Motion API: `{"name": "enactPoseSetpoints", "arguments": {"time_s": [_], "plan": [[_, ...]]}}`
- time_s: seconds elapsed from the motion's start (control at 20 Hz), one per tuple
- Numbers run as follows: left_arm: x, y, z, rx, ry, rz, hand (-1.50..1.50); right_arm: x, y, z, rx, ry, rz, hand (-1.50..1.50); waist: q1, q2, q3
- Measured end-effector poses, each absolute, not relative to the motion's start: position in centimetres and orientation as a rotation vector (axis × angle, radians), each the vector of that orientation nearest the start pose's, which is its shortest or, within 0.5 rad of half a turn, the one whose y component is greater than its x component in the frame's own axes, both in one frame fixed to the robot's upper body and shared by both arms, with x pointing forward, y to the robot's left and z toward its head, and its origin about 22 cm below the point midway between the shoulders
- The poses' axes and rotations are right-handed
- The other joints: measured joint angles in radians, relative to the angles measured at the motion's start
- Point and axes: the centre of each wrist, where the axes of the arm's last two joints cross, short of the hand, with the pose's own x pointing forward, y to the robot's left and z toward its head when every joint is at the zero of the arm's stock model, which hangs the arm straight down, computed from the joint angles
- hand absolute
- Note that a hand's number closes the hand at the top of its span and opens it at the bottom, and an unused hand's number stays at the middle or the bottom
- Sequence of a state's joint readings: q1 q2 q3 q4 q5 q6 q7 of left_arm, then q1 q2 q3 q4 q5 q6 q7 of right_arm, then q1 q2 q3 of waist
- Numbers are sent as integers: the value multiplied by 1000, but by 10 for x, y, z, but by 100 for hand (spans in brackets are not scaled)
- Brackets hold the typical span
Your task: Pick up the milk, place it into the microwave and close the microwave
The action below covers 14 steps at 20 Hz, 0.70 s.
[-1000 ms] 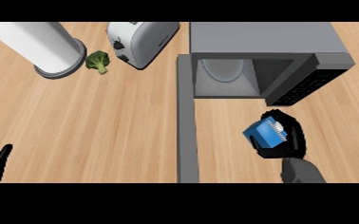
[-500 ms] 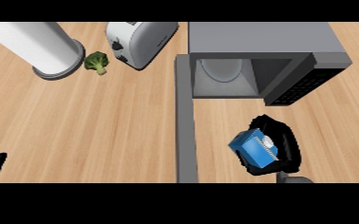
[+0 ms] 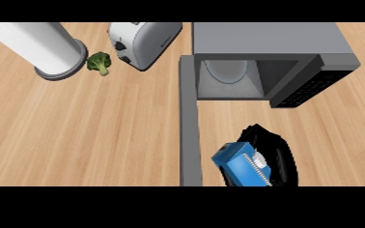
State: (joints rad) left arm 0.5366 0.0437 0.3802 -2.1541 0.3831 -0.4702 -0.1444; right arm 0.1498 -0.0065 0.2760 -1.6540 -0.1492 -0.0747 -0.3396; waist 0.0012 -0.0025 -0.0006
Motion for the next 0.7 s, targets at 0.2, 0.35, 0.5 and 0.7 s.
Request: {"name": "enactPoseSetpoints", "arguments": {"time_s": [0.2, 0.35, 0.5, 0.7], "plan": [[89, 344, 64, 3, -1907, 51, -150, 212, -162, 11, 213, -1848, -74, 150, 2, 1, 0], [85, 352, 68, 17, -1904, 54, -150, 225, -148, 19, 185, -1870, -74, 150, 5, 1, 0], [87, 357, 65, 20, -1903, 52, -150, 243, -140, 24, 135, -1880, -66, 150, 7, 2, 1], [83, 364, 64, 31, -1902, 48, -150, 271, -131, 26, 22, -1877, -60, 150, 11, 2, 1]]}}
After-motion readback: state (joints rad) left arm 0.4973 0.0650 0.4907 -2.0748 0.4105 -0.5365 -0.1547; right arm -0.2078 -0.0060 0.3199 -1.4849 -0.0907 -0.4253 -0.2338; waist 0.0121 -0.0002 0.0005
